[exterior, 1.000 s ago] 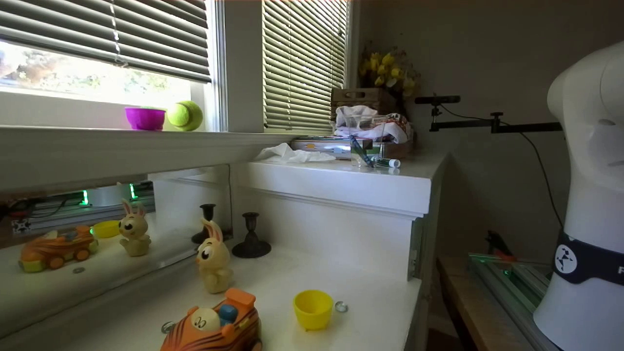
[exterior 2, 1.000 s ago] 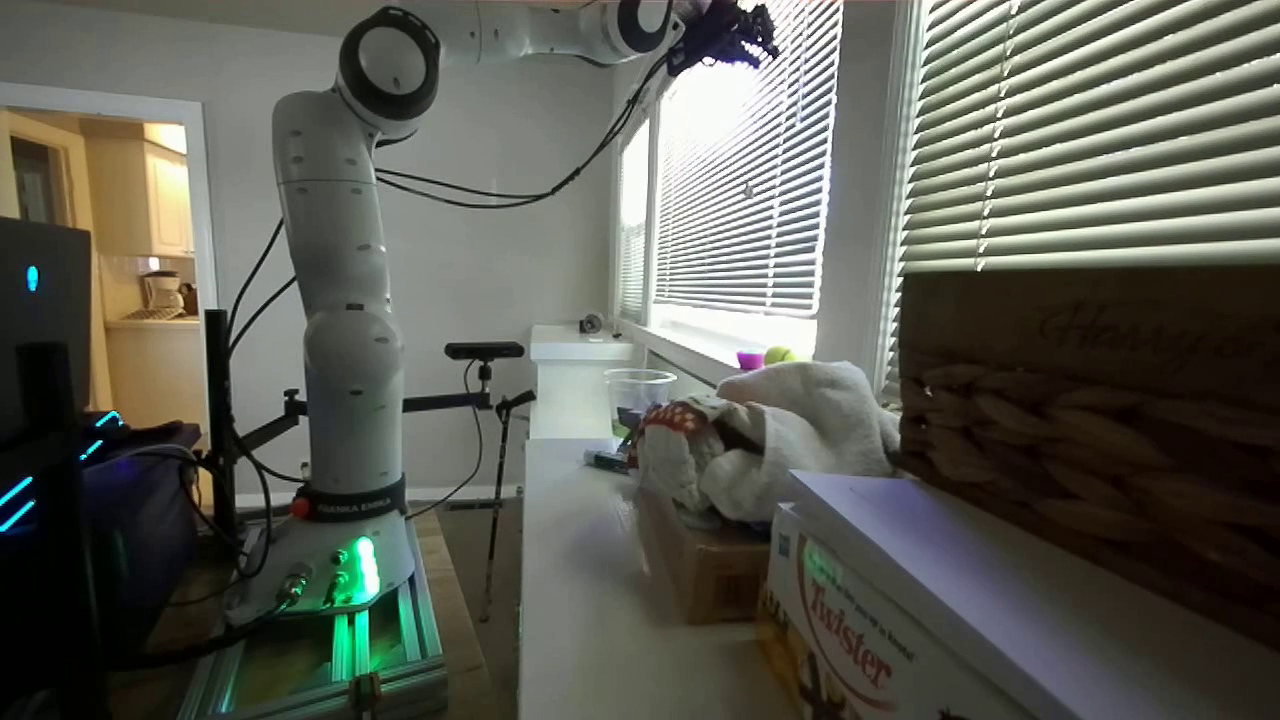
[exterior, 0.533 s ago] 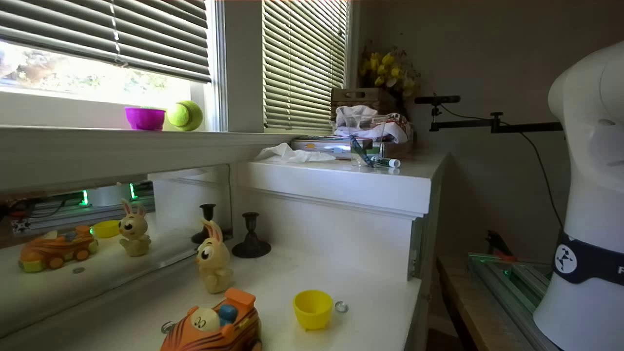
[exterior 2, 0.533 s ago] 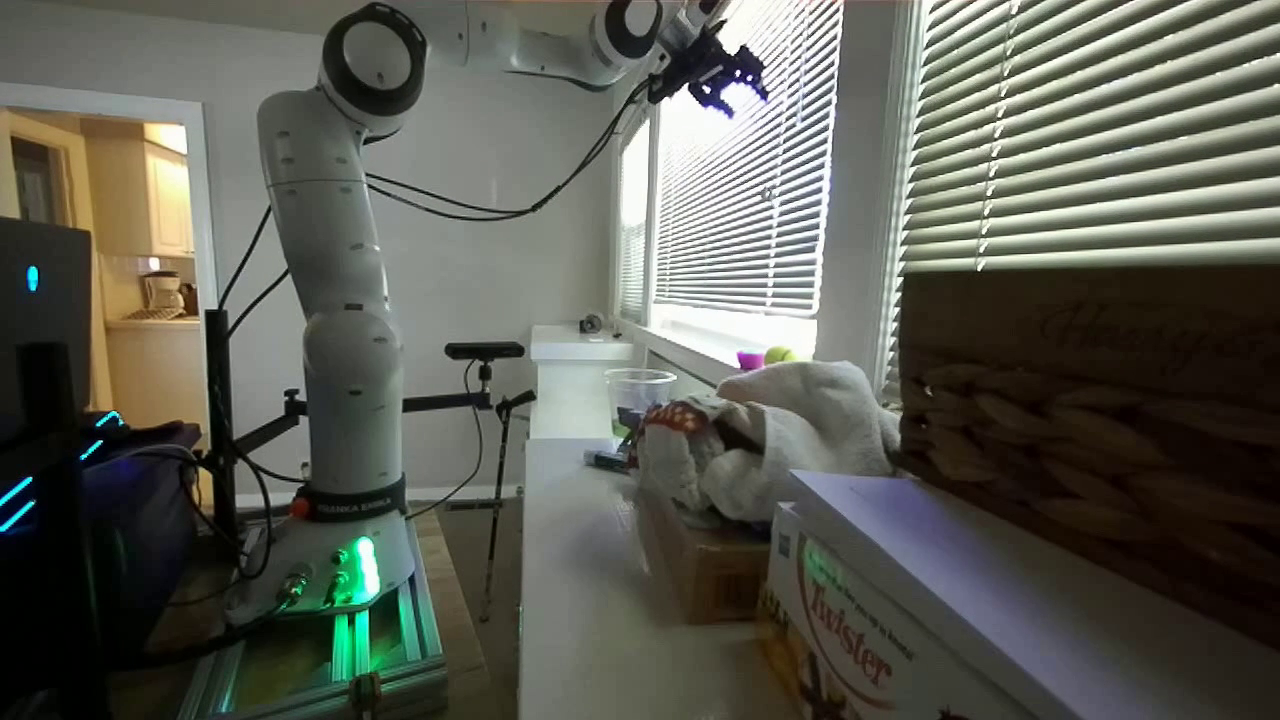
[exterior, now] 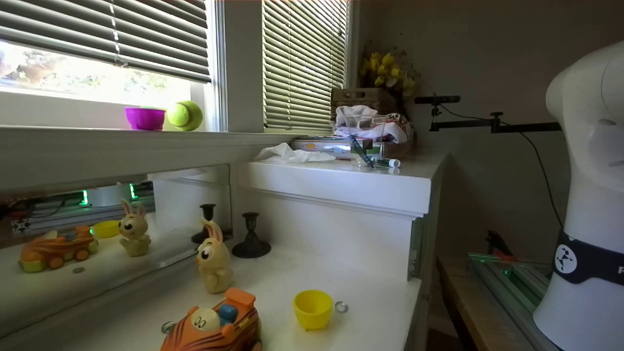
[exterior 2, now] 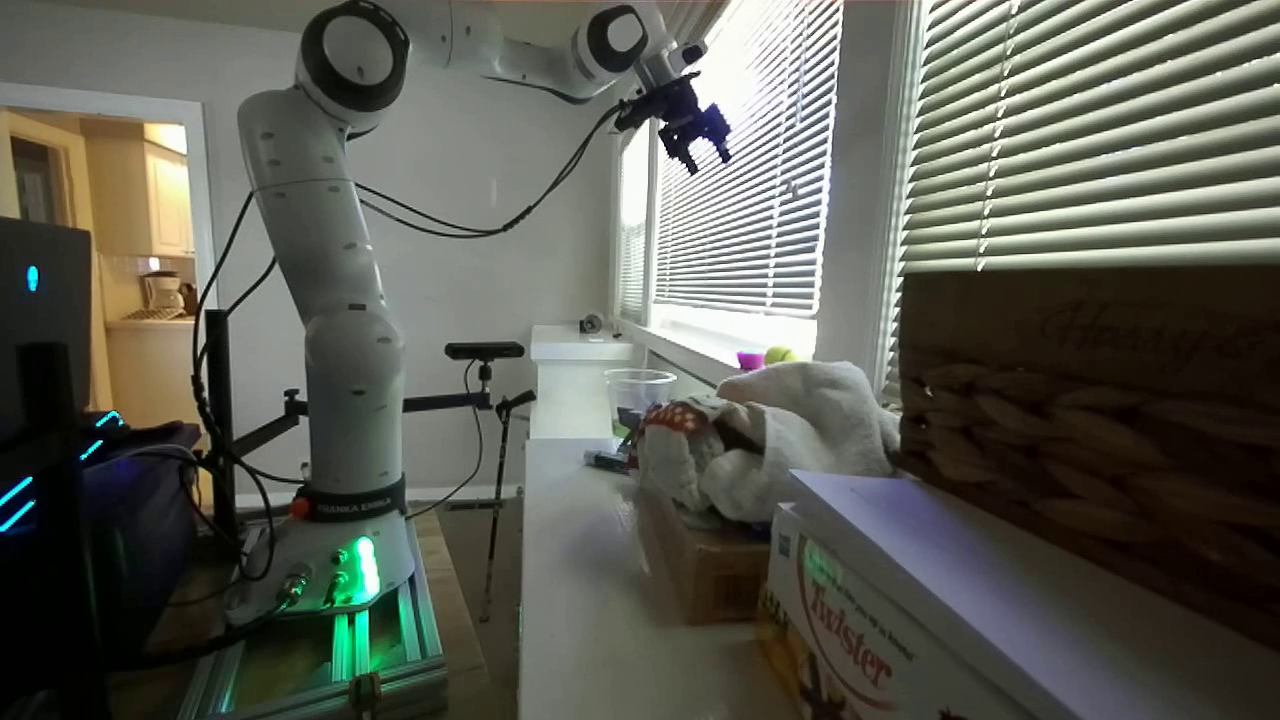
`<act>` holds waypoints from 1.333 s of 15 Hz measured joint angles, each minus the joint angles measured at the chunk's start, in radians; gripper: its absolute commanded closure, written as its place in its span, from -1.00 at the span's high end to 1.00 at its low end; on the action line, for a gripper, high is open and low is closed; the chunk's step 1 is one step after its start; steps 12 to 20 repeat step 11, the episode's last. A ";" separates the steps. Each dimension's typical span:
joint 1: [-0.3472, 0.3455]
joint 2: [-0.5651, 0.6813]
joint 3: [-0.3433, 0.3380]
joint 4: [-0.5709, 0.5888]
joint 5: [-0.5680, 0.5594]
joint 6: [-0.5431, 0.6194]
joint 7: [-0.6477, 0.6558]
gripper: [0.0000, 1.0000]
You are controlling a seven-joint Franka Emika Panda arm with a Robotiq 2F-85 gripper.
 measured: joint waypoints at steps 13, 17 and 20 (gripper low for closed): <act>0.014 -0.025 -0.001 -0.060 0.042 -0.142 0.007 1.00; 0.014 -0.025 -0.001 -0.060 0.042 -0.142 0.007 1.00; 0.014 -0.025 -0.001 -0.060 0.042 -0.142 0.007 1.00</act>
